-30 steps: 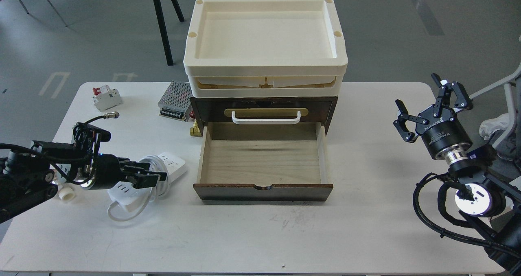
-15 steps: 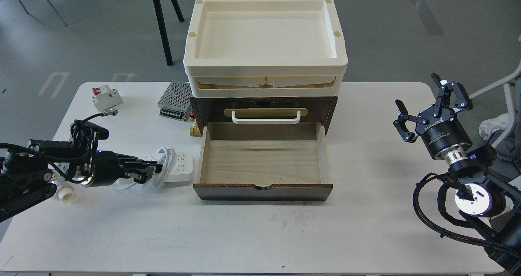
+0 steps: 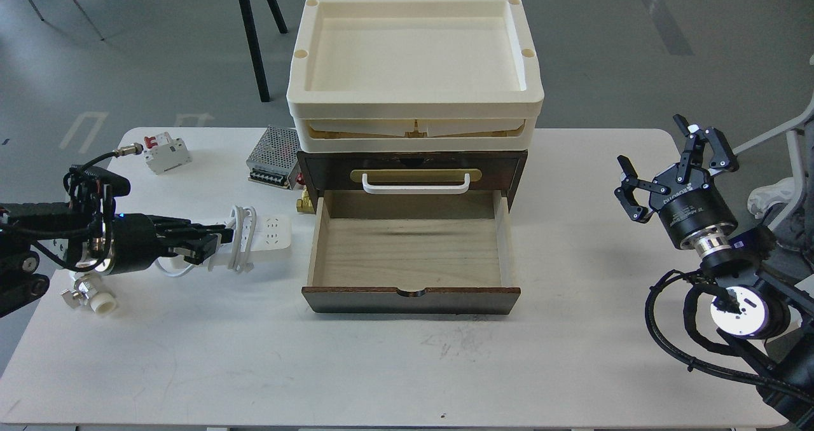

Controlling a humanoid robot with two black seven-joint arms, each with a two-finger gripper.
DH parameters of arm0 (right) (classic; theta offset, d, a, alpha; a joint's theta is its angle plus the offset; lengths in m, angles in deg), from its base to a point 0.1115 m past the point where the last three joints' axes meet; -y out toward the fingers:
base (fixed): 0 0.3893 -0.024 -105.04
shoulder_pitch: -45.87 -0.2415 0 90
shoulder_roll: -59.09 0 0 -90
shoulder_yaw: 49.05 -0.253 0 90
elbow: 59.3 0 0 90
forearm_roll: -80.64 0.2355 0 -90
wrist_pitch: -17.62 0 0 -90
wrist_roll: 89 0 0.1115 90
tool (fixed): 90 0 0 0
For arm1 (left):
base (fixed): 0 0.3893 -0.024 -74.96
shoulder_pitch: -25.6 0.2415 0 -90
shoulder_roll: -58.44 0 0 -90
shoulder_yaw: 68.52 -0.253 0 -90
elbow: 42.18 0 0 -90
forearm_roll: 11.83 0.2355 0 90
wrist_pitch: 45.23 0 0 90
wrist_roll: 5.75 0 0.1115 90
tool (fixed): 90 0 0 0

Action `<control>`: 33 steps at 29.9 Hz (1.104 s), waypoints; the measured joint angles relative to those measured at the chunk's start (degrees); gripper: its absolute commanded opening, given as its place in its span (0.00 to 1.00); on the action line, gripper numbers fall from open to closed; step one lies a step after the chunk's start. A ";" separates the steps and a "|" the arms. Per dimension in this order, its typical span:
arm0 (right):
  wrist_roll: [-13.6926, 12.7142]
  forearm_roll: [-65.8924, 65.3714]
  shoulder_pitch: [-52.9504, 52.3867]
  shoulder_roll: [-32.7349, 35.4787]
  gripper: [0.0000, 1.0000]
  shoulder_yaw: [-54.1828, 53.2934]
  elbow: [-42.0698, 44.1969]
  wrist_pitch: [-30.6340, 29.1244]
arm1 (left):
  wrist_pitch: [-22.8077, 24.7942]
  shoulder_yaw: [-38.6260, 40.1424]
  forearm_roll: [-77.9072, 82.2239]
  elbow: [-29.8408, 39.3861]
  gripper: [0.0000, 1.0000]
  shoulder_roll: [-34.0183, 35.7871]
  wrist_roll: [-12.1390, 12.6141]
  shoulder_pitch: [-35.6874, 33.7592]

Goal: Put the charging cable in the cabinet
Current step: 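Lift the power strip with its cable using the left gripper, then carry the power strip over the open drawer and lower it in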

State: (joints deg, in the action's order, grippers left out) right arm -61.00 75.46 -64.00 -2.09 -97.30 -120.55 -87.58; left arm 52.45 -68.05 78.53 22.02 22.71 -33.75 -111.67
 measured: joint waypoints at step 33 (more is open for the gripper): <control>0.00 0.00 0.00 -0.09 0.99 -0.09 0.09 0.00 | -0.08 7.16 -8.96 26.85 0.04 20.40 0.00 0.47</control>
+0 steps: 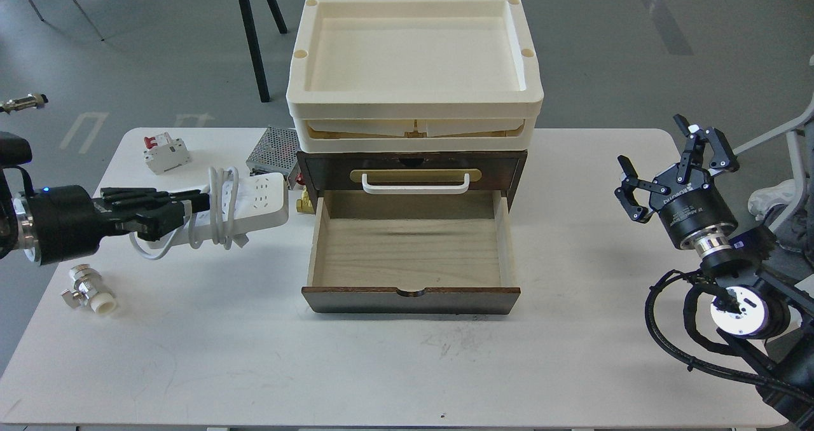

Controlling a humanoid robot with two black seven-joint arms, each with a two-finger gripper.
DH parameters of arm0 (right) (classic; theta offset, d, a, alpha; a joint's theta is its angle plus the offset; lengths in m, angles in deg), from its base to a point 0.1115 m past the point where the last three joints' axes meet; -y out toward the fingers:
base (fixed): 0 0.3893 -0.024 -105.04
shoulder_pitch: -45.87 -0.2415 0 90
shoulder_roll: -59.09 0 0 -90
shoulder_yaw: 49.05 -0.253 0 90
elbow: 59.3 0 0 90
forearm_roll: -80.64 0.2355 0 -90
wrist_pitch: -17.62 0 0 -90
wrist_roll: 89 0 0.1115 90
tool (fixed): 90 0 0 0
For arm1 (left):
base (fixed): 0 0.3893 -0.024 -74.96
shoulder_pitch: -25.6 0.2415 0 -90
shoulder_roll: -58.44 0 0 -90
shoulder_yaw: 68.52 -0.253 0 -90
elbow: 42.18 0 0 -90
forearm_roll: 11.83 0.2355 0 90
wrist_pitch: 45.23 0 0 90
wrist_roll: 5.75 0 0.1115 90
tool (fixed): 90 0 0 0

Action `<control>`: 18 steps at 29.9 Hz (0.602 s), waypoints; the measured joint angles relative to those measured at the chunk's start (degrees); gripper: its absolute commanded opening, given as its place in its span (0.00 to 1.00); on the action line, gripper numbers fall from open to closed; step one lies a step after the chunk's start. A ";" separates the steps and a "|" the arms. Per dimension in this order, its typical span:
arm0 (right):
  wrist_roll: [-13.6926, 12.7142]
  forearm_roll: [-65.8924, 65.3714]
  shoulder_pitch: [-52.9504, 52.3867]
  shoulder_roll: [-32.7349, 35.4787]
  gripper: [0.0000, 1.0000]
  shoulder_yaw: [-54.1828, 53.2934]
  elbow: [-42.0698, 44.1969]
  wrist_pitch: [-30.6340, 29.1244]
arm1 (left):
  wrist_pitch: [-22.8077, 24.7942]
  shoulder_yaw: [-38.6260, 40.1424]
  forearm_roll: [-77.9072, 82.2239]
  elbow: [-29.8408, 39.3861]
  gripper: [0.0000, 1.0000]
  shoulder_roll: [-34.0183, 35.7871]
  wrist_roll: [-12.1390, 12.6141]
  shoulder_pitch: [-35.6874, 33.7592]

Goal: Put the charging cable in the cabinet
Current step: 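Carry the power strip over the open drawer and lower it in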

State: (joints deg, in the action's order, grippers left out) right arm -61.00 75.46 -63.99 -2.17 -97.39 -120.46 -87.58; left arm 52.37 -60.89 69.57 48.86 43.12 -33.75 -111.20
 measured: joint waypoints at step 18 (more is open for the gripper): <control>0.00 0.00 -0.01 -0.09 0.99 0.00 0.09 0.03 | 0.43 0.45 0.90 1.81 0.04 -14.89 0.00 -3.38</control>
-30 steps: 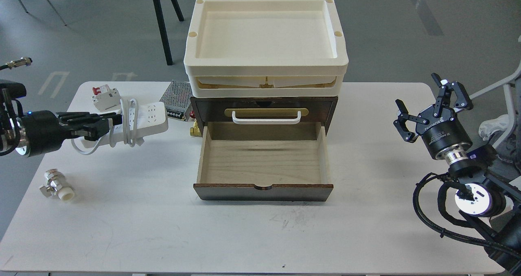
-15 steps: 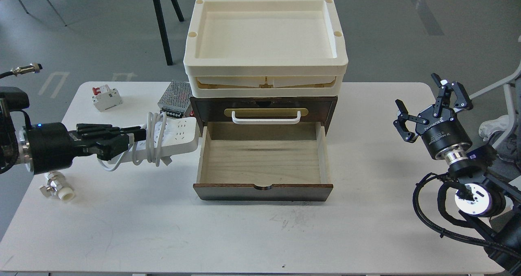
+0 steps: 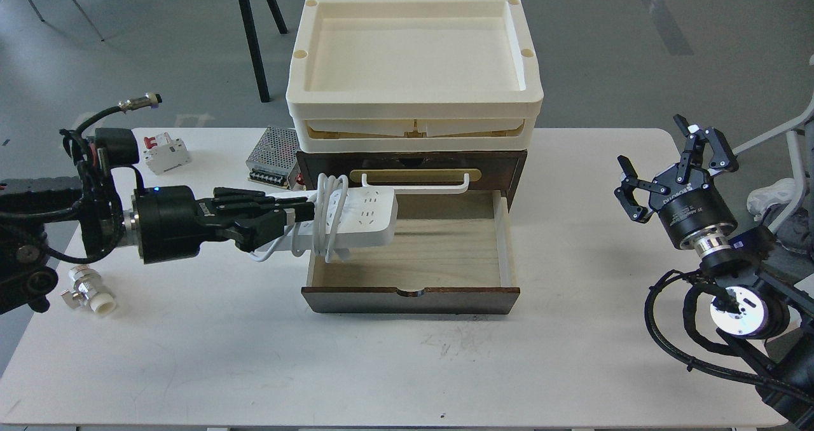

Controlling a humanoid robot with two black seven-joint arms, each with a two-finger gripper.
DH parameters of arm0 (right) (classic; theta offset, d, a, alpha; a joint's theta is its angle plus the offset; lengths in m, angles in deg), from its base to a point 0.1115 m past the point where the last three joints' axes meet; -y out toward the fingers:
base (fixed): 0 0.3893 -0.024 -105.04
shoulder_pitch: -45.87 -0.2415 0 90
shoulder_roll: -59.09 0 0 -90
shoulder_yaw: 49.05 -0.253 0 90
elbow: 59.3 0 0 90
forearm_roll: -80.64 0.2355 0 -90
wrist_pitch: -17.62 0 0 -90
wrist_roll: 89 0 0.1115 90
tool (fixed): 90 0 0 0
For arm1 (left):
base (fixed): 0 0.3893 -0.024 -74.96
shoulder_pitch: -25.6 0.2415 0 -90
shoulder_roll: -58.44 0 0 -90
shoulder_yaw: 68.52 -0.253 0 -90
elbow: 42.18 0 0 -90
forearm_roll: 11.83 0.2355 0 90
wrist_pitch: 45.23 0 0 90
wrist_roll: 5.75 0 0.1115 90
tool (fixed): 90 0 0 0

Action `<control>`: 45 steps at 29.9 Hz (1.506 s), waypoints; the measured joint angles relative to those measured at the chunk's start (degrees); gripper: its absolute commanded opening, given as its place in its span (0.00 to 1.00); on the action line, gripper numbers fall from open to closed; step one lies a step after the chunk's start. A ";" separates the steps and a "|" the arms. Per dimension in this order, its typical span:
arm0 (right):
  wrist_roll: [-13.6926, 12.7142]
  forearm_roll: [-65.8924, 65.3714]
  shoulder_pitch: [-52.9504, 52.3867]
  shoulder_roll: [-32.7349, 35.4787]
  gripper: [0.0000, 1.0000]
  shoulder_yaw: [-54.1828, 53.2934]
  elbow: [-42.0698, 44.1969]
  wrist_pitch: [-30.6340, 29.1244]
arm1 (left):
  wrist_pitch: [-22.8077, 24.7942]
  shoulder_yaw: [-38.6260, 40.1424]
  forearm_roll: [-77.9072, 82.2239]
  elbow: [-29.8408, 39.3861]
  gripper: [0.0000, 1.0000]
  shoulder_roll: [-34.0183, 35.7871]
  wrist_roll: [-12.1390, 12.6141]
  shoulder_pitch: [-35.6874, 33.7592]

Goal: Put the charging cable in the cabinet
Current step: 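Carry the power strip over the open drawer and lower it in, then open the left gripper and withdraw it from the drawer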

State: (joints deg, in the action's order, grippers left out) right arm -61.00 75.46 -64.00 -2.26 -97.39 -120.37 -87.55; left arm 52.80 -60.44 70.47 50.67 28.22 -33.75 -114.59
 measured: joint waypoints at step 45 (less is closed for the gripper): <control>0.00 0.00 -0.06 0.09 0.99 0.00 -0.01 0.01 | 11.20 5.18 -12.42 -18.50 0.98 -17.53 0.00 0.25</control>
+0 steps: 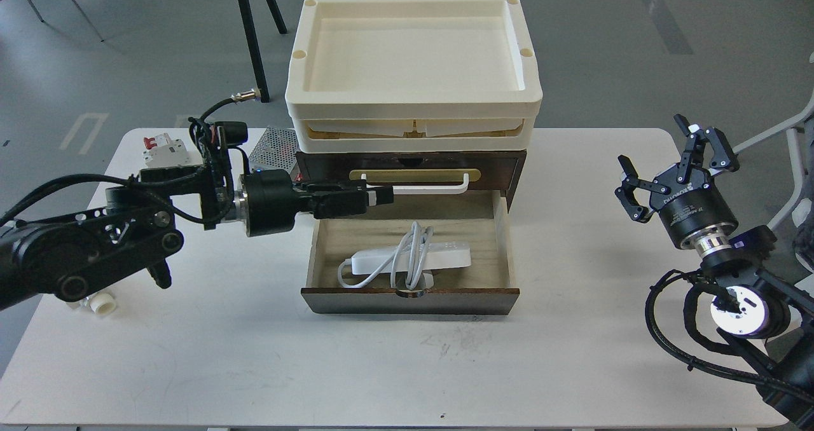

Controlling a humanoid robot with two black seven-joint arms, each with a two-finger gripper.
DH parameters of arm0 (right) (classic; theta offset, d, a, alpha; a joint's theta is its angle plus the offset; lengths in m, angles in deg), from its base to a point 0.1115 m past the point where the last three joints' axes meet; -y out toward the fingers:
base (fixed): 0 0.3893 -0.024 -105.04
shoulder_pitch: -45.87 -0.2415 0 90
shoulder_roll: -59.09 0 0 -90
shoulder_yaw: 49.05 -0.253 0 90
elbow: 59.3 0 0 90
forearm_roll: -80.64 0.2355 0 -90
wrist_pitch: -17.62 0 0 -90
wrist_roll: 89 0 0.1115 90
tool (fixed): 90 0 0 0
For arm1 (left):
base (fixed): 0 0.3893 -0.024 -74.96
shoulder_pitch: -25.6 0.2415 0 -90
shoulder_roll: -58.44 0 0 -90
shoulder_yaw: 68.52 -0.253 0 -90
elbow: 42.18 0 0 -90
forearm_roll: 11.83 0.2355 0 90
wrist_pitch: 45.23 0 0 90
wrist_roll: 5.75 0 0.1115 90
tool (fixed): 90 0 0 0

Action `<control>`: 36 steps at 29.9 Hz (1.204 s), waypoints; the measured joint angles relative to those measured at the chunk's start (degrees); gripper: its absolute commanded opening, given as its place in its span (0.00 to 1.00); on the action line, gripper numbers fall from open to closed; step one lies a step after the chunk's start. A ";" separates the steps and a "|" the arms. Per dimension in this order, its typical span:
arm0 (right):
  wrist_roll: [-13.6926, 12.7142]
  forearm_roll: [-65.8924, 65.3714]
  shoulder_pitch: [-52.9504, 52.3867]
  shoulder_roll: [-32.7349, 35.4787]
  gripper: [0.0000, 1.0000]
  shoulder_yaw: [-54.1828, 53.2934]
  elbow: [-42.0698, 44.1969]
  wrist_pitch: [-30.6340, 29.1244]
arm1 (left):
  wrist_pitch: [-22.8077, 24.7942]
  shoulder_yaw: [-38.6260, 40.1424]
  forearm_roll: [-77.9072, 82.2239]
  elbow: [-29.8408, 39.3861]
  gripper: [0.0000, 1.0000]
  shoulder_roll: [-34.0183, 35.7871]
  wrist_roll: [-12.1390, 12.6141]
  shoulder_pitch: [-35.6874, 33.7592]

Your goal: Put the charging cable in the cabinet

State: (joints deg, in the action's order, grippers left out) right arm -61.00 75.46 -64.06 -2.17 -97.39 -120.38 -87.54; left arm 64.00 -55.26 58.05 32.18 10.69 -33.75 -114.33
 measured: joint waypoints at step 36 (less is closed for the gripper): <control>0.00 0.00 -0.11 -0.47 0.99 -0.32 0.03 0.22 | 2.68 6.60 -80.18 -26.19 0.99 -3.73 0.00 13.17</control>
State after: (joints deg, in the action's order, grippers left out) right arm -61.00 75.46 -64.17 -2.64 -97.71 -120.35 -87.32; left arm 66.68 -48.66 -22.12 5.99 6.96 -33.75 -101.16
